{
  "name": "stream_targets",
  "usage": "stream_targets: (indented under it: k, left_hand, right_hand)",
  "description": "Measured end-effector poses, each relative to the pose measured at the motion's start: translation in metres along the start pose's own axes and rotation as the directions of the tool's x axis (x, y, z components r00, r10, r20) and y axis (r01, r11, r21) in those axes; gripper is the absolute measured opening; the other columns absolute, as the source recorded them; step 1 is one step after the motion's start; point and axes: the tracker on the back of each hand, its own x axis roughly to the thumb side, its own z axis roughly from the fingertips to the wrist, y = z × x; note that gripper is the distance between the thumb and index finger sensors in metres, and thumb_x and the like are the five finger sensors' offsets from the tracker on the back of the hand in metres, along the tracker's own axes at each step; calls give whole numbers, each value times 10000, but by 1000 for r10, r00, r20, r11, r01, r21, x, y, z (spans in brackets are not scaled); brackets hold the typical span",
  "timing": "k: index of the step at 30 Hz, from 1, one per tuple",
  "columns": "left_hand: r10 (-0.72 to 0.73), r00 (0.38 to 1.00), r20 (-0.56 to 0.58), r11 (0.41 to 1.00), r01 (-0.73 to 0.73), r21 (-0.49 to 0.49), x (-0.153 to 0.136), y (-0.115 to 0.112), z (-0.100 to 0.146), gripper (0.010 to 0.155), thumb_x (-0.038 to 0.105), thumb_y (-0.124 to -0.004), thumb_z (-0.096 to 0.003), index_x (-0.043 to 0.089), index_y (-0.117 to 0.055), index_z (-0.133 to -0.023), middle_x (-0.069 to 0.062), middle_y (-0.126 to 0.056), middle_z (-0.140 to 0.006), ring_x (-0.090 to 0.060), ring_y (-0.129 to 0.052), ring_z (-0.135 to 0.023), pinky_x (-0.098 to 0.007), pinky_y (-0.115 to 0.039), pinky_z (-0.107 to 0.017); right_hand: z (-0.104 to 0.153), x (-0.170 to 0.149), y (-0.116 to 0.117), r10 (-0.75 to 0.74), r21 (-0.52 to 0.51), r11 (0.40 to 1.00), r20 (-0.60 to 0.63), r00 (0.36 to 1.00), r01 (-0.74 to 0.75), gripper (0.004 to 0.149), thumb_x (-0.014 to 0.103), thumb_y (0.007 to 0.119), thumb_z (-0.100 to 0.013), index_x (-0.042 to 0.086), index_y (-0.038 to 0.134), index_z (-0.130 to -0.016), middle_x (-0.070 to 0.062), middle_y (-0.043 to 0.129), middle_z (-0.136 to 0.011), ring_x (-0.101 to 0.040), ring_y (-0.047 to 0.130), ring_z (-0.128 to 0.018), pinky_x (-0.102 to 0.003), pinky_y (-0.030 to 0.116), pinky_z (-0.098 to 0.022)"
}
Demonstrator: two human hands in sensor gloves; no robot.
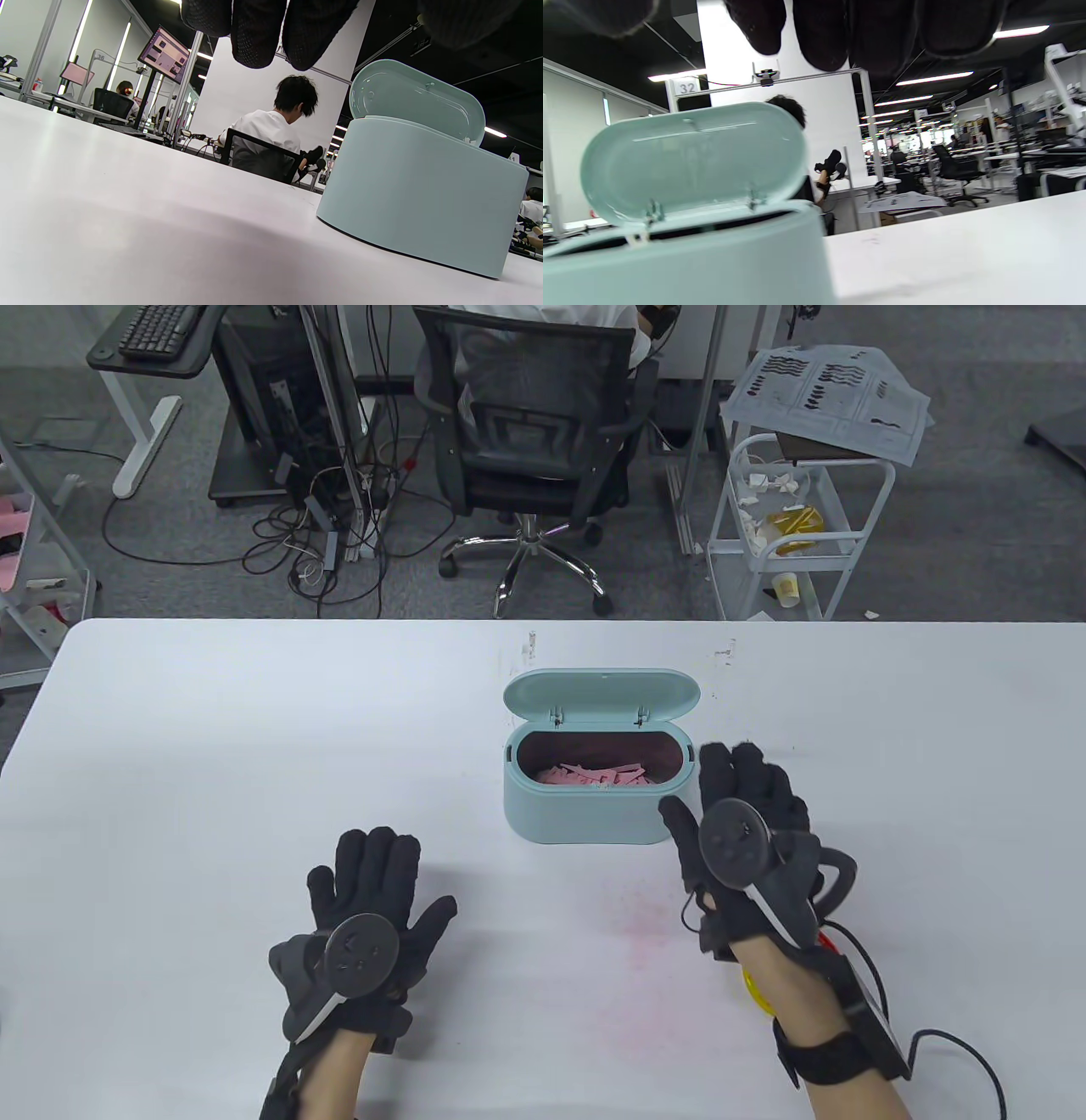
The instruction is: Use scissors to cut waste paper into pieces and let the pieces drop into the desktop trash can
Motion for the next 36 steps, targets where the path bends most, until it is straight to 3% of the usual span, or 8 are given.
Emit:
stream_targets:
  k: [4, 6, 11, 15, 23, 28, 34, 36]
  left_hand:
    - [1, 1000, 2, 1000, -1, 3, 0, 0, 0, 811, 728, -617, -466, 275, -582, -1137, -104, -555, -1235, -384, -454, -1169, -660, -347, -767]
    - [3, 1000, 4, 1000, -3, 2, 0, 1, -1, 808, 727, -616, -466, 278, -583, -1136, -107, -555, -1234, -383, -455, -1170, -660, -346, -768]
    - [-2, 1000, 14, 1000, 2, -1, 1, 0, -2, 807, 726, -618, -465, 278, -586, -1135, -105, -559, -1234, -383, -458, -1170, -660, -347, -768]
    - [-10, 1000, 12, 1000, 10, -9, 0, -1, -2, 806, 725, -618, -466, 278, -586, -1135, -106, -558, -1234, -383, -458, -1169, -660, -349, -768]
    - [-9, 1000, 7, 1000, 10, -16, 1, -1, -2, 805, 724, -619, -468, 274, -588, -1135, -107, -559, -1233, -384, -457, -1169, -661, -347, -767]
    - [-15, 1000, 12, 1000, 16, -24, 3, -2, -2, 804, 725, -618, -467, 278, -589, -1135, -108, -562, -1233, -385, -461, -1168, -660, -348, -768]
    - [-15, 1000, 12, 999, 15, -35, 4, -3, -2, 804, 723, -619, -466, 274, -593, -1133, -107, -565, -1231, -382, -467, -1168, -661, -350, -767]
    - [-13, 1000, 11, 999, 13, -35, 4, -2, -2, 804, 722, -619, -467, 274, -593, -1134, -108, -565, -1232, -384, -467, -1167, -661, -349, -767]
  right_hand:
    - [-47, 27, 16, -12, 113, 994, 26, 1000, 8, 753, 635, 559, -404, 318, 309, -1040, -30, 342, -1122, -455, 439, -1043, -665, 497, -674]
    - [-58, 36, 23, -25, 93, 995, 45, 999, 21, 740, 624, 569, -399, 339, 324, -1038, -9, 332, -1129, -441, 390, -1060, -671, 459, -687]
    - [-72, 54, 36, 73, 81, 993, 134, 988, -84, 727, 621, 559, -397, 366, 320, -1034, 16, 325, -1134, -426, 353, -1073, -677, 418, -699]
    - [-75, 58, 46, 102, 137, 983, 138, 985, -121, 767, 641, 577, -388, 348, 287, -1035, 11, 308, -1134, -432, 345, -1073, -684, 411, -699]
    - [-48, 55, 48, 245, -59, 969, 226, 943, -238, 718, 650, 585, -382, 420, 352, -1020, -17, 455, -1062, -421, 578, -982, -668, 501, -671]
    - [-21, 48, 56, 237, -82, 971, 259, 936, -224, 677, 655, 568, -380, 416, 478, -1008, -24, 509, -1035, -410, 640, -949, -657, 542, -656]
    - [2, 46, 81, 270, -75, 963, 336, 902, -260, 776, 674, 536, -368, 273, 383, -1015, -9, 490, -1080, -429, 587, -993, -653, 549, -657]
    - [8, 44, 89, 296, -95, 955, 348, 889, -281, 769, 681, 535, -369, 355, 298, -1024, -20, 458, -1090, -450, 562, -998, -660, 538, -659]
